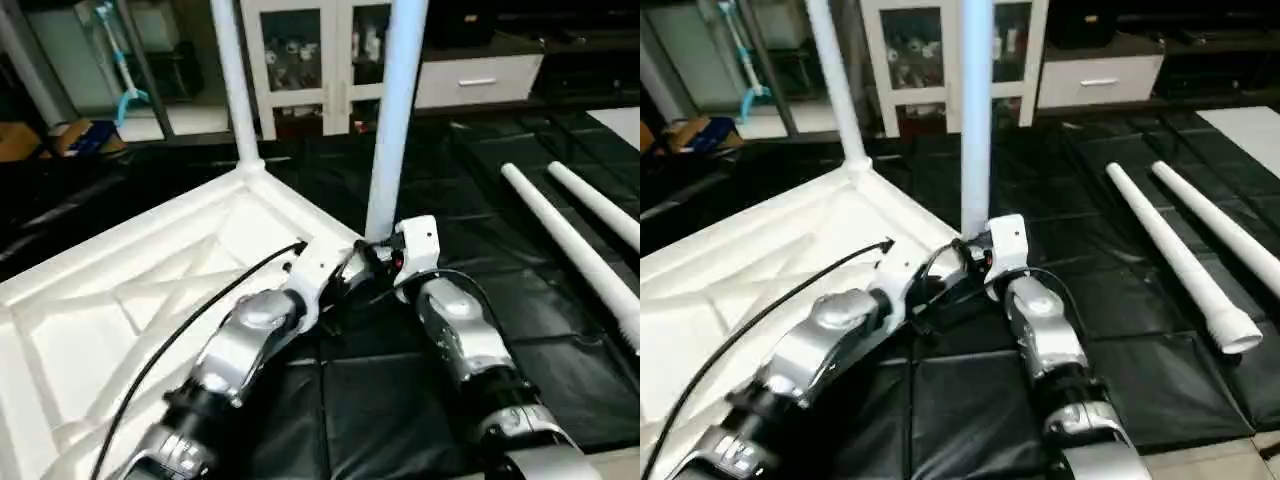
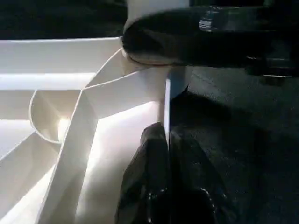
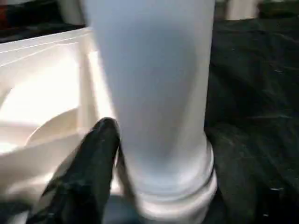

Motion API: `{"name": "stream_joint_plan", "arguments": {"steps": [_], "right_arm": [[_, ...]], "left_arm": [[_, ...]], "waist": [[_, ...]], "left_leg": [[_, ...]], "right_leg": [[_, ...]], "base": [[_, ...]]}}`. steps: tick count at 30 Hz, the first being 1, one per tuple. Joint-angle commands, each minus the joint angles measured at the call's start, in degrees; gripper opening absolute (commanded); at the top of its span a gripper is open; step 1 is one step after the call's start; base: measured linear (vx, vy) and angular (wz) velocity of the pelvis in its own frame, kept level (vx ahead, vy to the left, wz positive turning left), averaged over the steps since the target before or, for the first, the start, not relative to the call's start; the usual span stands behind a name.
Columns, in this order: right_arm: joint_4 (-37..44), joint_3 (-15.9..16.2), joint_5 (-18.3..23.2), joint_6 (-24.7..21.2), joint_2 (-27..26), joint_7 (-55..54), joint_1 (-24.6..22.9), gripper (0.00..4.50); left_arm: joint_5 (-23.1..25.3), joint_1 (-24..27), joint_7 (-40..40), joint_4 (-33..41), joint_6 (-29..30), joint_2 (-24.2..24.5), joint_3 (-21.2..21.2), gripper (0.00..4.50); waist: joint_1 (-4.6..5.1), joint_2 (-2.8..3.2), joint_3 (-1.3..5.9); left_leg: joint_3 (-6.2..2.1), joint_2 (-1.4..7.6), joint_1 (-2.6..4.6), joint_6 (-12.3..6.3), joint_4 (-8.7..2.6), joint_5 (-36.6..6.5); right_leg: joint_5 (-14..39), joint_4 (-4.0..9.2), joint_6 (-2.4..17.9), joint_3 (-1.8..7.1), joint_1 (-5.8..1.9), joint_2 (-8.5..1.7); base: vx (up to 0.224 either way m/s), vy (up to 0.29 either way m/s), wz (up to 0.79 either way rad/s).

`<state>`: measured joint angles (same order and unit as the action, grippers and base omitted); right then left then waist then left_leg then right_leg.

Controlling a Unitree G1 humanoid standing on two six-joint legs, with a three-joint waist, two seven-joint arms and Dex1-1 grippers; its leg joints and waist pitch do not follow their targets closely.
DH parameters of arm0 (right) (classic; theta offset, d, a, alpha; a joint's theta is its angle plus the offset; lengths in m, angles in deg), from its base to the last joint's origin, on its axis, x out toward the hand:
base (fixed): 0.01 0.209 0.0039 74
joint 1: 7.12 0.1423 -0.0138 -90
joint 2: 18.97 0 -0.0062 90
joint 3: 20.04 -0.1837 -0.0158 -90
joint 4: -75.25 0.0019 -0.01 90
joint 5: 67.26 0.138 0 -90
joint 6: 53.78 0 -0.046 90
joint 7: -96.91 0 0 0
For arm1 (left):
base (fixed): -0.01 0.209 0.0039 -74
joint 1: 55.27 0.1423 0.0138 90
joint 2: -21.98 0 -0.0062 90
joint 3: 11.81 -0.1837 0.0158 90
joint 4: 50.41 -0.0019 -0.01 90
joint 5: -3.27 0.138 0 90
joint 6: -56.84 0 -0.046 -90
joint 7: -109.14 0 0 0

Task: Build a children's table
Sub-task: Rotate leg to tighten

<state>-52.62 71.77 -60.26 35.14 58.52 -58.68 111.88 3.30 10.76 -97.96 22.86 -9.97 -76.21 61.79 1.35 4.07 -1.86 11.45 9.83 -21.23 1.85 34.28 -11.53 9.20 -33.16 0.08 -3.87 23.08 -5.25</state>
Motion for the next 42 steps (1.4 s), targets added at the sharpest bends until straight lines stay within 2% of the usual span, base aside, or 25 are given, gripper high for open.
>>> {"name": "stream_joint_plan", "arguments": {"steps": [1,2,3,4,5,6,7,9,11,12,13,14,16,18,20,24,25,28,32,35,38,42], "right_arm": [[3.09,5.2,0.77,1.07,-2.1,5.71,0.62,3.58],[3.96,5.21,0.91,1.37,-1.3,6.56,0.45,3.66],[5.7,4.57,2.39,0.53,0.09,8.77,0.38,3.66],[6.15,4.41,2.83,0.17,0.58,9.56,0.37,3.7],[7.67,3.85,4.33,-1.03,2.26,12.22,0.31,3.77],[8.28,3.61,5.05,-1.69,3.29,13.85,0.29,4.02],[8.95,3.35,5.85,-2.43,4.43,15.64,0.26,4.09],[9.28,3.19,5.9,-2.86,7.79,19.38,0.33,4.12],[9.47,2.98,5.48,-3.15,8.79,21.23,0.12,4.18],[9.96,2.97,5.72,-3.86,9.82,23.34,-0.22,4.18],[10.27,2.98,5.92,-4.25,10.28,24.31,-0.4,4.18],[11.07,3.36,6.4,-4.95,11.57,26.79,-0.99,4.18],[12.52,4.41,7.54,-7.23,14.35,31.39,-2.23,4.18],[12.89,5.12,7.44,-7.6,15.77,33.17,-2.91,4.18],[13.24,6.5,7.12,-7.76,18.38,36.44,-4.38,4.18],[12.81,7.2,6.87,-7.83,19.98,38.69,-5.57,4.18],[12.37,6.96,6.67,-7.68,20.01,39.0,-5.7,4.18],[11.67,6.32,6.37,-7.29,19.68,38.86,-5.61,4.18],[10.99,5.73,6.93,-6.57,19.2,38.46,-5.06,4.18],[10.8,5.53,7.5,-6.54,19.19,38.94,-4.85,4.18],[10.94,5.5,7.87,-6.9,19.19,39.83,-4.96,3.85],[11.26,5.7,7.99,-7.3,19.49,40.8,-5.28,3.59]], "left_arm": [[0.26,0.45,0.29,-0.92,-2.07,0.47,1.55,0.0],[-0.17,1.17,-0.88,0.15,-2.08,1.08,1.43,0.0],[-0.85,2.47,-3.42,2.17,-2.03,2.64,1.03,0.0],[-1.04,2.84,-4.17,2.7,-2.1,3.11,0.9,0.0],[-1.72,4.1,-6.74,4.51,-2.32,4.72,0.45,0.0],[-2.02,4.7,-7.82,5.27,-2.8,5.45,0.33,0.0],[-2.35,5.35,-9.0,6.11,-3.34,6.26,0.19,0.0],[-3.67,7.04,-11.4,8.28,-4.04,7.77,0.33,0.0],[-4.38,7.71,-12.37,9.39,-3.98,8.23,0.31,0.0],[-5.25,8.39,-13.8,10.71,-3.57,8.71,0.07,0.0],[-5.61,8.69,-14.47,11.3,-3.41,8.92,-0.03,0.0],[-6.37,9.27,-16.04,12.69,-2.72,9.56,-0.45,0.0],[-7.47,10.12,-18.51,14.82,-1.49,10.67,-1.02,0.0],[-7.81,10.49,-19.54,15.58,-1.22,11.2,-1.23,0.0],[-8.48,11.15,-21.31,16.8,-0.62,12.16,-1.58,0.0],[-9.26,11.72,-22.4,17.87,-0.07,12.73,-1.59,0.0],[-9.38,11.86,-22.66,18.15,0.07,12.82,-1.51,0.0],[-9.52,12.05,-23.05,18.69,0.42,13.03,-1.41,0.0],[-9.84,12.14,-23.63,19.36,1.09,13.34,-1.41,0.0],[-9.22,12.11,-23.58,19.24,1.06,13.68,-1.57,0.0],[-9.0,12.12,-23.61,19.23,1.15,13.65,-1.57,0.0],[-8.84,12.13,-23.7,19.21,1.22,13.75,-1.71,0.0]], "waist": [[-0.21,-1.19,3.1],[-0.02,-1.04,3.03],[-0.05,-0.87,3.12],[0.01,-1.02,3.15],[-0.28,-1.02,3.29],[-0.33,-0.88,3.32],[-0.5,-0.92,3.33],[-0.93,-0.68,3.53],[-1.24,-0.77,3.41],[-1.26,-0.89,3.29],[-1.49,-0.88,3.3],[-1.68,-1.08,3.09],[-2.08,-1.01,3.04],[-2.12,-0.87,3.0],[-2.44,-0.97,3.0],[-2.5,-1.08,2.96],[-2.52,-1.22,2.94],[-2.61,-1.14,2.96],[-2.93,-1.0,3.11],[-3.01,-1.1,3.25],[-3.11,-1.13,3.22],[-3.08,-1.18,3.15]], "left_leg": [[-2.02,2.89,-0.65,-4.33,-4.47,-14.41],[-2.22,2.85,-0.94,-4.42,-4.61,-14.19],[-2.32,2.91,-0.62,-4.31,-4.52,-14.23],[-2.24,3.01,-0.51,-4.47,-4.48,-14.19],[-2.17,3.05,-0.14,-4.65,-4.29,-13.31],[-1.96,3.13,-0.08,-5.31,-4.16,-11.81],[-1.81,3.19,0.13,-5.58,-4.11,-11.35],[-1.82,3.24,0.15,-6.81,-3.95,-8.57],[-1.53,3.17,0.44,-7.0,-3.85,-8.97],[-1.49,3.12,0.28,-6.94,-3.9,-9.31],[-1.52,3.19,0.38,-6.53,-3.97,-10.45],[-1.5,3.23,0.48,-5.69,-4.15,-11.79],[-1.5,3.35,0.68,-5.12,-4.2,-12.7],[-1.59,3.36,0.55,-4.97,-4.26,-12.63],[-1.45,3.25,0.67,-4.64,-4.2,-12.77],[-1.44,3.24,0.53,-4.59,-4.19,-12.84],[-1.49,3.27,0.48,-4.61,-4.21,-12.95],[-1.49,3.28,0.58,-4.55,-4.2,-12.71],[-1.49,3.23,0.56,-4.81,-4.07,-11.24],[-1.45,3.2,0.52,-5.46,-3.89,-9.82],[-1.42,3.21,0.49,-5.88,-3.84,-9.57],[-1.46,3.26,0.51,-5.52,-3.91,-10.38]], "right_leg": [[18.21,3.96,10.59,1.93,-2.78,-3.29],[19.06,3.98,10.24,1.65,-3.01,-3.26],[19.12,3.96,10.27,1.69,-2.86,-3.34],[18.7,4.02,10.56,1.77,-2.79,-3.33],[16.9,3.86,11.39,1.85,-2.71,-3.25],[14.09,3.57,12.55,1.94,-2.51,-3.1],[13.21,3.59,12.94,1.99,-2.34,-3.08],[8.28,2.78,14.55,1.85,-2.67,-2.85],[8.48,2.91,14.99,1.97,-2.39,-2.87],[9.1,2.99,14.9,1.99,-2.44,-2.85],[10.49,3.05,14.74,2.01,-2.59,-3.01],[12.88,3.33,14.14,2.09,-2.41,-2.95],[13.93,3.37,13.65,2.22,-2.36,-3.0],[14.11,3.39,13.52,2.2,-2.41,-2.99],[14.78,3.49,13.22,2.21,-2.31,-2.85],[15.54,3.57,13.12,2.27,-2.33,-2.96],[16.04,3.61,12.99,2.27,-2.38,-3.0],[16.45,3.68,12.83,2.27,-2.26,-2.94],[14.39,3.39,13.17,2.25,-2.34,-2.91],[12.24,3.15,13.88,2.19,-2.44,-2.87],[12.45,3.15,13.95,2.16,-2.49,-2.91],[13.73,3.25,13.61,2.16,-2.47,-2.88]], "base": [[0.0,0.0,0.0],[0.0,0.0,0.0],[0.0,0.0,0.0],[0.0,0.0,0.0],[0.0,0.0,0.0],[0.0,0.0,0.0],[0.0,0.0,0.0],[0.0,0.0,0.0],[0.0,0.0,0.0],[0.0,0.0,0.0],[0.0,0.0,0.0],[0.0,0.0,0.0],[0.0,0.0,0.0],[0.0,0.0,0.0],[0.0,0.0,0.0],[0.0,0.0,0.0],[0.0,0.0,0.0],[0.0,0.0,0.0],[0.0,0.0,0.0],[0.0,0.0,0.0],[0.0,0.0,0.0],[0.0,0.0,0.0]]}}
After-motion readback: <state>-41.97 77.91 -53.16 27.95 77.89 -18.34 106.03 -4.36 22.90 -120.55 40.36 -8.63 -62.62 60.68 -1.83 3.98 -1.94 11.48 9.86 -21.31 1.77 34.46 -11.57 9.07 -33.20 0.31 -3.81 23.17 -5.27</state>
